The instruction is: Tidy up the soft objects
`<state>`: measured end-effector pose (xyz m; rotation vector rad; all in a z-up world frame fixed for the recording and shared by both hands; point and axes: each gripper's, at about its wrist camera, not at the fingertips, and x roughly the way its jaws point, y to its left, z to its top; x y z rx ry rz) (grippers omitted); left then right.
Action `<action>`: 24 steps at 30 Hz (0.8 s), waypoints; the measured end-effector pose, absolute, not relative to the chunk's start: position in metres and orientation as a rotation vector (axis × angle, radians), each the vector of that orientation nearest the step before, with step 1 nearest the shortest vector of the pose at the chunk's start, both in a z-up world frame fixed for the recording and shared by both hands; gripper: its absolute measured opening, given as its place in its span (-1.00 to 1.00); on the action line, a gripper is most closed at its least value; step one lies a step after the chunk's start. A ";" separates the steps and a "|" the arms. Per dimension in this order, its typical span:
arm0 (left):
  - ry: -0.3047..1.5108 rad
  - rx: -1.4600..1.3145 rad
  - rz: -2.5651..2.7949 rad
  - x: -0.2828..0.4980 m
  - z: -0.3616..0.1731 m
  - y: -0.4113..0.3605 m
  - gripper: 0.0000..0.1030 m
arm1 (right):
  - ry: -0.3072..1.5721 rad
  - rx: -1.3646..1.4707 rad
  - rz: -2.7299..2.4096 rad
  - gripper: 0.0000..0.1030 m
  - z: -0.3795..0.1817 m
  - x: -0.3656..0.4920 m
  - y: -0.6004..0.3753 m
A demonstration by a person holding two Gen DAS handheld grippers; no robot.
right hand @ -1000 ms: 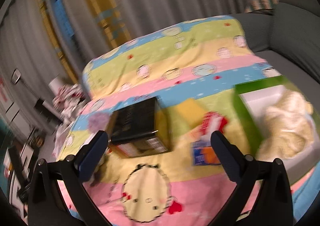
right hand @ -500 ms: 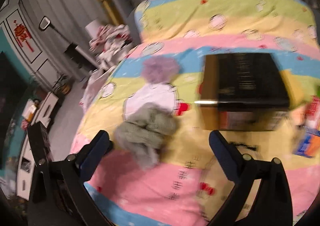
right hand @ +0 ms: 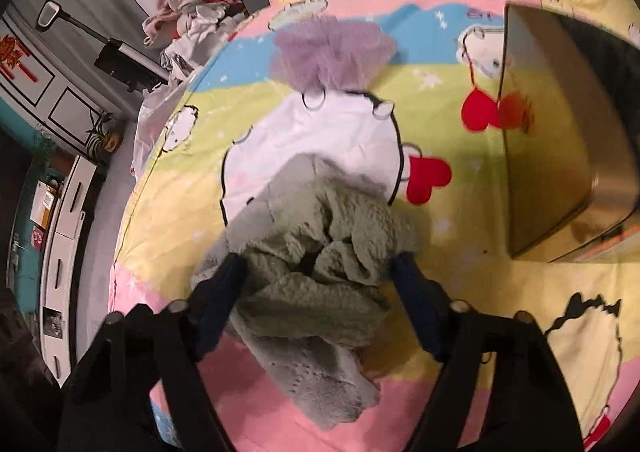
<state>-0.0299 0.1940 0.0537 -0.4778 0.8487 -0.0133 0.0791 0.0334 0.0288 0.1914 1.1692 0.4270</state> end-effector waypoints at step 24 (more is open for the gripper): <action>0.854 -0.398 -0.088 -0.036 0.059 0.144 0.59 | 1.028 0.079 0.298 -0.66 0.066 -0.006 -0.075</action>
